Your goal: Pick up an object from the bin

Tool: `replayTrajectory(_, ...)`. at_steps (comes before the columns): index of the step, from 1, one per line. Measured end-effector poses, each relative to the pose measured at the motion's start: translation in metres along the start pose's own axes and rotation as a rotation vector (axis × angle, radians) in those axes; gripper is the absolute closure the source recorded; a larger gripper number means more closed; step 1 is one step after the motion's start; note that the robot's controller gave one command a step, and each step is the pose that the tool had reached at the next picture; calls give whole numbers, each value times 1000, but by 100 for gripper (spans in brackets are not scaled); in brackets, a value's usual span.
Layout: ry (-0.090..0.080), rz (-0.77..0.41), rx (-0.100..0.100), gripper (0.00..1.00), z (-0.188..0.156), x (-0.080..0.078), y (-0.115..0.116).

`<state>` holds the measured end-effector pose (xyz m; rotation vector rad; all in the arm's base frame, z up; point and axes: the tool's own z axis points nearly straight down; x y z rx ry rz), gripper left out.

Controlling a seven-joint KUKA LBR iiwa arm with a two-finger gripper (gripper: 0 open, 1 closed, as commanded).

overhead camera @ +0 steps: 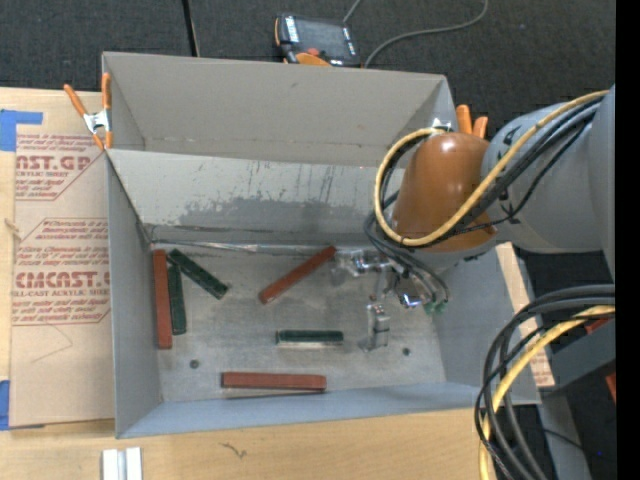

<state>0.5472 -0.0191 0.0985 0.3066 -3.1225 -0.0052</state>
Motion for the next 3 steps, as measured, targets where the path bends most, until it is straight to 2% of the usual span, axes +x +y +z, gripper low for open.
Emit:
replayTrajectory(1,-1,123,1,0,30,32,24)
replayTrajectory(2,-4,123,3,100,29,31,23)
replayTrajectory(3,-14,4,6,100,-115,23,9)
